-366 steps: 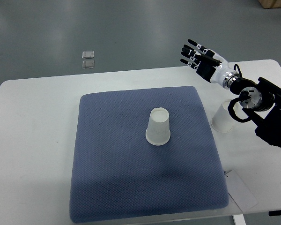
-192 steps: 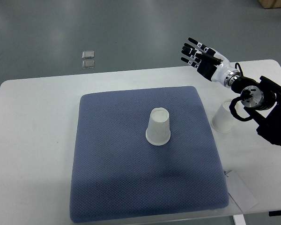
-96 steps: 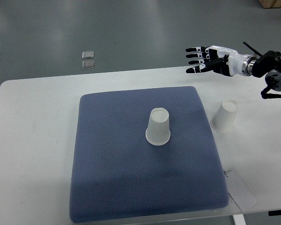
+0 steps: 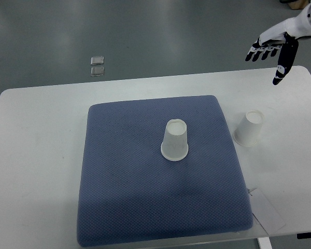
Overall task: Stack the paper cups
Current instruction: 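Raise the right hand and swing it over the loose white cup, then lower the right hand around the loose white paper cup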
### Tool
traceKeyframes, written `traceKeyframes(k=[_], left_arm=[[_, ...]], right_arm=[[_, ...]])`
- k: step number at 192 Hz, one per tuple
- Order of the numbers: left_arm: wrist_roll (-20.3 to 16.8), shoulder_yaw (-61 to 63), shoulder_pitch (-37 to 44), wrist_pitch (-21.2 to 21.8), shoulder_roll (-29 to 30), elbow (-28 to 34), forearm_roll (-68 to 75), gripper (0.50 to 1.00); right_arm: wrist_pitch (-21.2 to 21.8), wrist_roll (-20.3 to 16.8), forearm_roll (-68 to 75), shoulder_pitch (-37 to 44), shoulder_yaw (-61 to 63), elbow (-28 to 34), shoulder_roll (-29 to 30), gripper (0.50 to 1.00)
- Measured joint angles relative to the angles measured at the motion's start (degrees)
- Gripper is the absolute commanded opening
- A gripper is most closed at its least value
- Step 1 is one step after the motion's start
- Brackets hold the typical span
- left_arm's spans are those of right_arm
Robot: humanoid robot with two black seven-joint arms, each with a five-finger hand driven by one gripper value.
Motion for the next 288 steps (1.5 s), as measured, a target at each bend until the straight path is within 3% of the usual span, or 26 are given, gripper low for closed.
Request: traceKeyframes(k=[32,93,205,288], left_arm=[[0.0,0.0,0.0,0.0,0.0,0.0,0.0,1.0],[0.0,0.0,0.0,0.0,0.0,0.0,0.0,1.0],[0.0,0.0,0.0,0.0,0.0,0.0,0.0,1.0],[0.0,0.0,0.0,0.0,0.0,0.0,0.0,1.0]], right_arm=[[0.0,0.0,-0.2,8.2,-3.4,2.5,3.6,0.932],[0.0,0.0,-0.1,10.5,-4.3,5.2,1.4,0.932],[-0.1,0.1,-0.2,-0.8,-3.4,5.2,-2.3,0.928],[-14.7,0.0,0.1,-12.4,-3.3,4.1,-1.3,0.928]])
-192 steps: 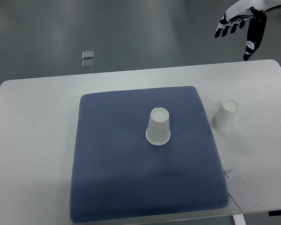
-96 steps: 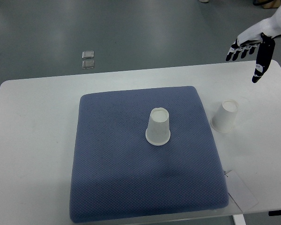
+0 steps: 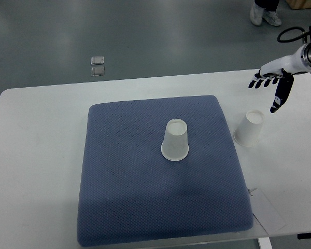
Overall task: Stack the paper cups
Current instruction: 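Lower the right hand around the loose white paper cup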
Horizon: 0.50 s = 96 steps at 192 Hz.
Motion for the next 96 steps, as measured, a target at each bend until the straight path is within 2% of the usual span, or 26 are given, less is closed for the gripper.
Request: traceKeyframes(k=[57,96], left_arm=[[0.0,0.0,0.0,0.0,0.0,0.0,0.0,1.0],[0.0,0.0,0.0,0.0,0.0,0.0,0.0,1.0]], right_arm=[[-6.9,-0.1,0.4,-6.6,0.3,-1.7,2.2,0.928],[-9.5,-0.1,0.4,-10.8,3.0,-3.5,3.8,0.928]])
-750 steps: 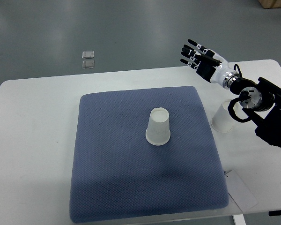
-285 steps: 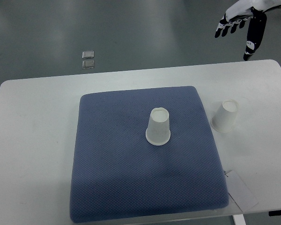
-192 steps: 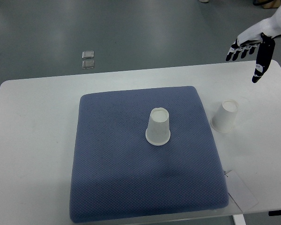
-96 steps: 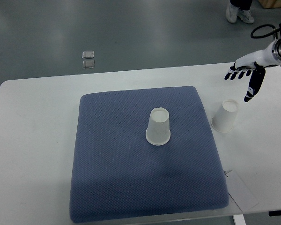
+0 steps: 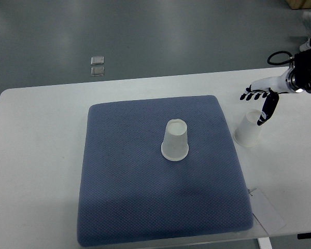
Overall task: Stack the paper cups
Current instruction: 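Lower the right hand around the loose white paper cup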
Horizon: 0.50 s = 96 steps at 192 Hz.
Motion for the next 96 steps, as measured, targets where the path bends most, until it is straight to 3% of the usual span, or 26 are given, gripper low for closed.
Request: traceKeyframes(k=[96], left_arm=[[0.0,0.0,0.0,0.0,0.0,0.0,0.0,1.0]], right_arm=[[-2.9,0.0,-0.2,-4.7,0.4,-3.3,2.6,0.917]])
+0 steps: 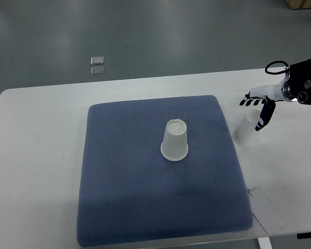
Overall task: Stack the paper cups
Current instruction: 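Lower the right hand around the loose white paper cup, then close the right hand on the cup and lift it up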
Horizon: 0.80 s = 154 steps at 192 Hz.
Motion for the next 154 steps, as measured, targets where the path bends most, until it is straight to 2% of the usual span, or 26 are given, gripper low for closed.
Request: traceKeyframes(k=[10,21,44,132,147,154], left_arm=[[0.0,0.0,0.0,0.0,0.0,0.0,0.0,1.0],[0.0,0.0,0.0,0.0,0.0,0.0,0.0,1.0],[0.0,0.0,0.0,0.0,0.0,0.0,0.0,1.0],[0.0,0.0,0.0,0.0,0.0,0.0,0.0,1.0],[0.0,0.0,0.0,0.0,0.0,0.0,0.0,1.0],[0.0,0.0,0.0,0.0,0.0,0.0,0.0,1.0]], right_arm=[[-0.1,0.0,0.0,-0.4,0.0,-0.4,0.3,0.911],[-0.2,0.0,-0.1,-0.9,0.0,-0.6,0.4,0.87],[-0.3,0.0,-0.1,-1.1,0.0,-0.7,0.4,0.832],[-1.2,0.1,-0.4,-2.6,0.0,-2.0,0.9,0.793],[-1.5,0.1,-0.4,-2.7,0.0,-2.1,1.4,0.754],[-1.5,0.1,-0.4,-2.7,0.0,-2.2,1.5,0.719]])
